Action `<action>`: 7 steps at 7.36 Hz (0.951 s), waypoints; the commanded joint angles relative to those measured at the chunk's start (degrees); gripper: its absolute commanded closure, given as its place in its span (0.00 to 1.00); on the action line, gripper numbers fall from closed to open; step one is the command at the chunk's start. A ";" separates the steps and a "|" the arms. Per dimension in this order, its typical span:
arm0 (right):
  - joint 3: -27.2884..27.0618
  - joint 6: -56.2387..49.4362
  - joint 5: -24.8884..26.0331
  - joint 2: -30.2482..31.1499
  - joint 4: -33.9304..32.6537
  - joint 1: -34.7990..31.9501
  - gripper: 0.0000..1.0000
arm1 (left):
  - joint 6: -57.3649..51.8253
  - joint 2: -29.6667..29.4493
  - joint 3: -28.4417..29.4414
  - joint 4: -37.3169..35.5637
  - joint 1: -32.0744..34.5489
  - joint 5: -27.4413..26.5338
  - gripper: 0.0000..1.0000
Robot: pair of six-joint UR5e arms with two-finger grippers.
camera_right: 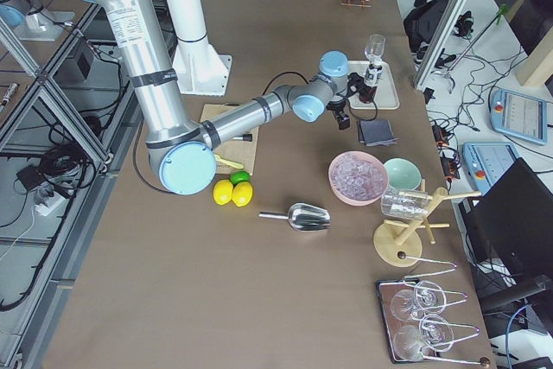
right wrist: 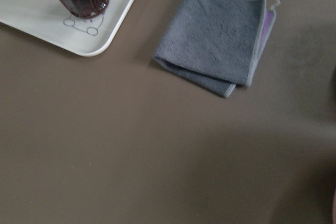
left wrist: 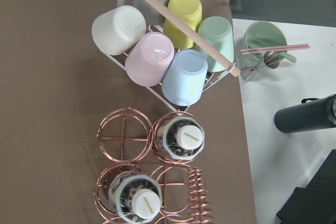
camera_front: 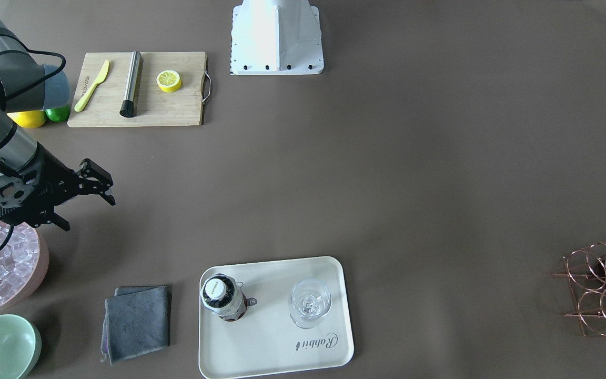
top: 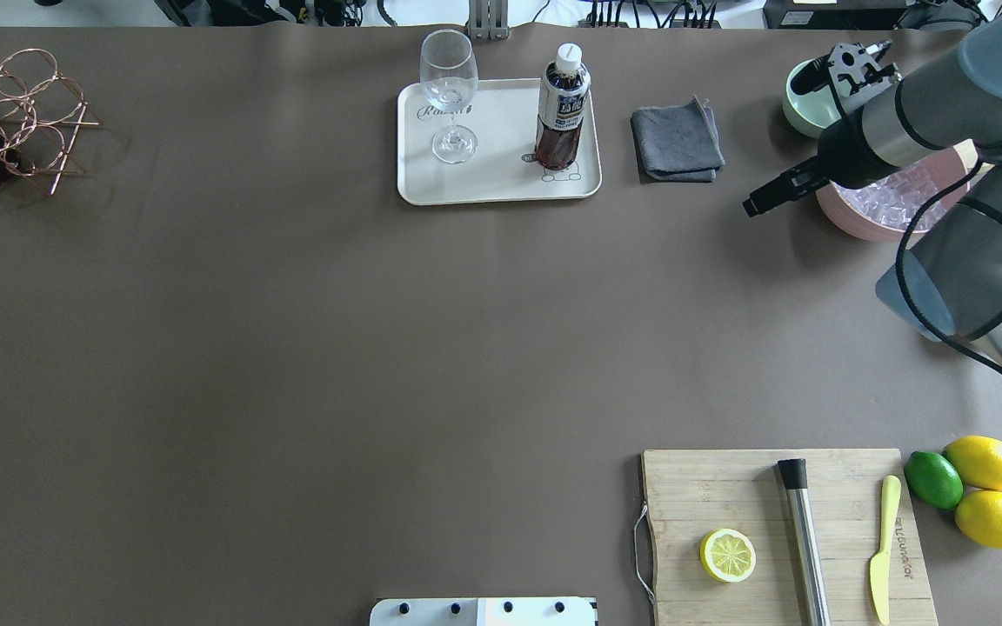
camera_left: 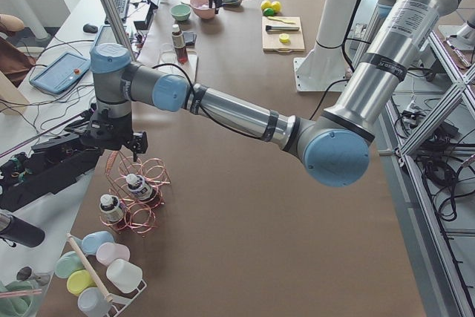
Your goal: Take tea from basket to plate
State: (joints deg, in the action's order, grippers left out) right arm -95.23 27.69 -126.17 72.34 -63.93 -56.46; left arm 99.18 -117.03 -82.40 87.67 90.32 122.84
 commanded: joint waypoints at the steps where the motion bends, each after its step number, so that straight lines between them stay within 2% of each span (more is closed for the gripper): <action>1: -12.85 -0.09 -2.93 15.58 -7.44 -2.68 0.00 | -8.95 16.07 -16.16 -0.48 0.38 3.71 0.02; 2: -11.22 -0.01 -7.46 17.73 -7.79 -5.91 0.00 | -14.57 19.44 -19.00 -0.83 0.47 5.20 0.02; 3: -9.90 -0.36 -8.20 21.23 -7.79 -9.17 0.00 | -22.46 25.13 -23.38 -0.22 0.39 8.44 0.02; 4: -9.71 -0.53 -7.25 25.61 -7.79 -11.03 0.00 | -28.89 28.75 -26.12 -0.13 0.47 8.73 0.02; 5: -7.28 -1.40 -6.72 28.27 -7.70 -14.18 0.00 | -39.22 31.14 -26.84 -0.22 0.56 8.82 0.02; 6: -5.16 -7.24 -7.24 29.60 -7.88 -19.08 0.00 | -47.24 33.42 -26.76 -0.13 0.82 9.69 0.02; 7: -5.49 -12.70 -7.68 30.57 -11.19 -23.92 0.00 | -51.59 33.88 -27.29 -0.30 0.91 10.14 0.02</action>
State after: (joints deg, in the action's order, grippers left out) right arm -101.95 23.34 -133.29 100.42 -71.84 -72.45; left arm 58.14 -85.54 -108.80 87.48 91.01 132.01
